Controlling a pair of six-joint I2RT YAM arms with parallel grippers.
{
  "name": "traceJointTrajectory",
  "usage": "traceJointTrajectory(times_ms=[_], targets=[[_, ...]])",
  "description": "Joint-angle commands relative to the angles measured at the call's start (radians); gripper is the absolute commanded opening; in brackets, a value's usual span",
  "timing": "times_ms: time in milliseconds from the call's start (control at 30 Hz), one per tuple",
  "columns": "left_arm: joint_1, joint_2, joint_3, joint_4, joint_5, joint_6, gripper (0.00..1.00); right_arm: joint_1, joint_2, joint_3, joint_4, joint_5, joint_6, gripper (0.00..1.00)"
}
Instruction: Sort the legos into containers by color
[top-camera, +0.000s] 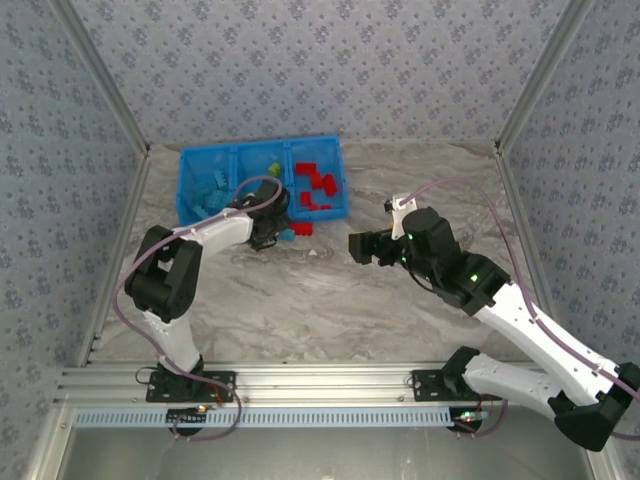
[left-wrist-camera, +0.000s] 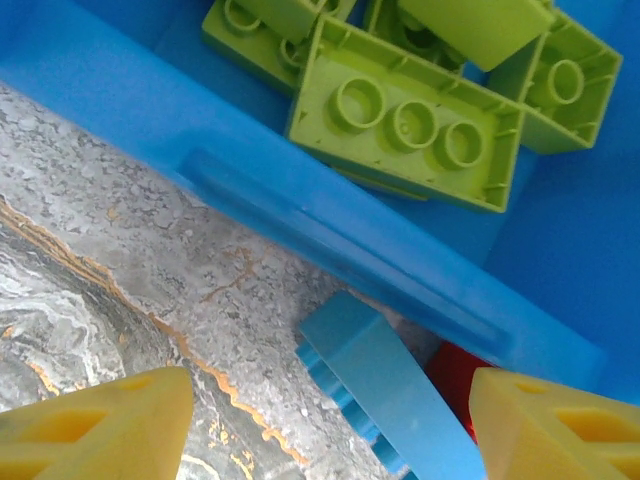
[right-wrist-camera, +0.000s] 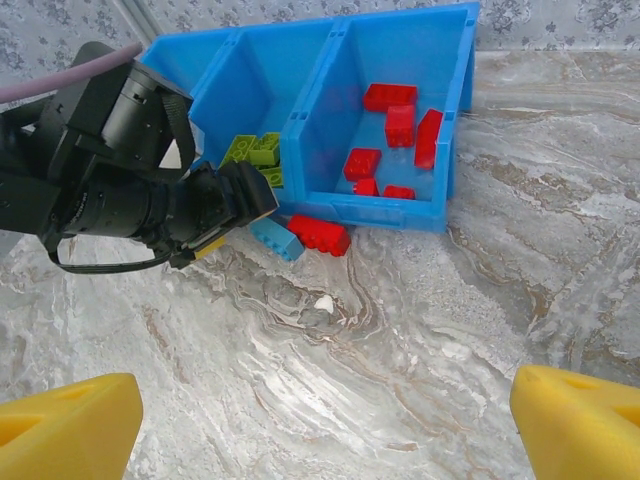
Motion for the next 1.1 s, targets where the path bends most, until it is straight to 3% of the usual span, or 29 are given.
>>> traceJointTrajectory(times_ms=[0,167,333,567,833,967,1067], targets=[[0.006,0.042,0.036,0.011,0.028,0.008,0.7,-0.001,-0.015,-0.002,0.003,0.027,0.017,0.97],[0.008,0.079,0.058,0.019,0.052,0.029,0.67,0.0,-0.016,-0.008,0.004,0.029,0.031,0.97],[0.007,0.097,0.055,0.016,0.092,0.03,0.49,0.003,-0.023,-0.002,-0.007,0.031,0.04,0.97],[0.007,0.055,0.004,0.008,0.129,0.06,0.31,0.011,-0.033,-0.006,-0.01,0.042,0.05,0.98],[0.003,-0.118,-0.062,-0.028,0.155,0.126,0.1,0.041,-0.028,-0.006,-0.007,0.002,0.068,0.98],[-0.009,-0.279,-0.063,-0.095,0.075,0.178,0.07,0.067,-0.011,-0.008,0.021,-0.08,0.087,0.99],[-0.002,-0.402,-0.044,-0.154,-0.09,0.24,0.06,0.092,0.017,-0.006,0.056,-0.16,0.091,0.99]])
